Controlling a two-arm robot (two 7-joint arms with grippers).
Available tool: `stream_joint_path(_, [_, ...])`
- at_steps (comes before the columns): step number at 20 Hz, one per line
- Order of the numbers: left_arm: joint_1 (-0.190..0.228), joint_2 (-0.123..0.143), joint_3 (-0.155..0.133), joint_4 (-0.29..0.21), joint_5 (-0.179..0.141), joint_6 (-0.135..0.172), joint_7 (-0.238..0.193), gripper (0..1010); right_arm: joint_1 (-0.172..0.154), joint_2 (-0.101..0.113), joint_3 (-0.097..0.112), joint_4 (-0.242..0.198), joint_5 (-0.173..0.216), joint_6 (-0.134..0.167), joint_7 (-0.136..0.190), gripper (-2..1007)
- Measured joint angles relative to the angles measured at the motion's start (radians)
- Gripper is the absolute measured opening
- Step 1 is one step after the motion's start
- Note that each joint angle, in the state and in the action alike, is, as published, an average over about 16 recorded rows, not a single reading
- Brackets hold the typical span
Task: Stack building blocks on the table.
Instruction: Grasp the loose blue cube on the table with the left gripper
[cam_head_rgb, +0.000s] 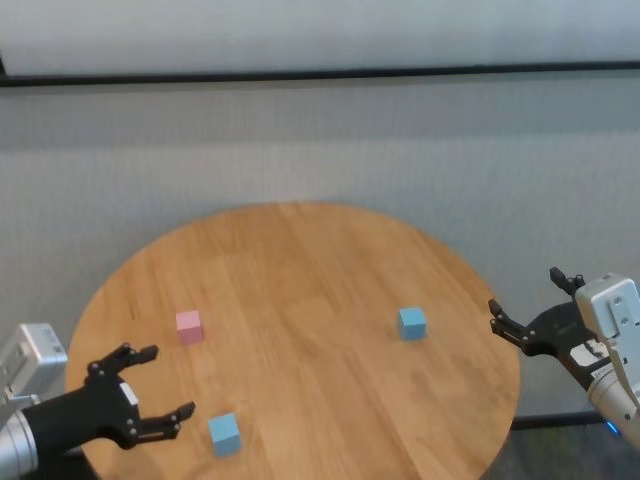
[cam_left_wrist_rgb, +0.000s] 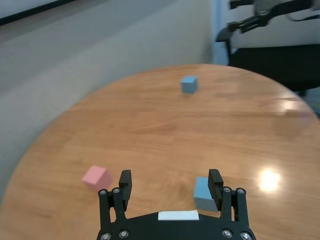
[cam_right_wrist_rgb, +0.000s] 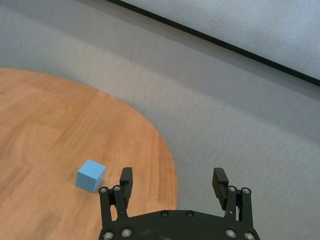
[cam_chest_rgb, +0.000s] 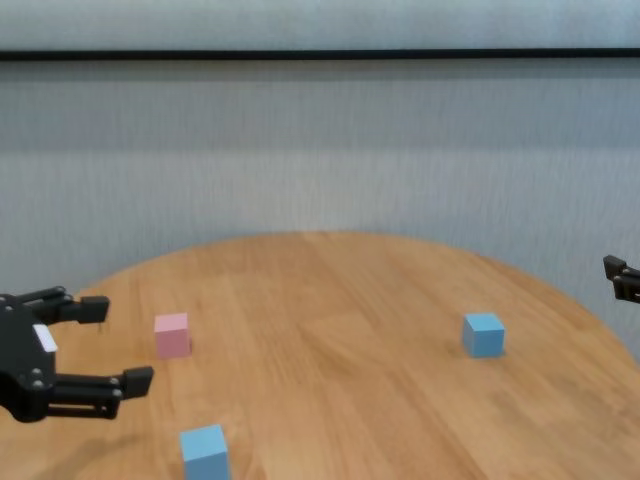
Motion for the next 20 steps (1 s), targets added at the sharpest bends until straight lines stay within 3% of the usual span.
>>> stream_joint_path(7, [-0.047, -0.01, 0.035, 0.046, -0.002, -0.025, -0.145, 1002, 0.0, 0.0, 0.0, 0.0, 0.0, 0.0, 0.0, 1005])
stream_joint_path(20, [-0.129, -0.074, 0.082, 0.182, 0.032, -0.037, -0.3, 1002, 0.0, 0.0, 0.0, 0.0, 0.0, 0.0, 0.0, 1005])
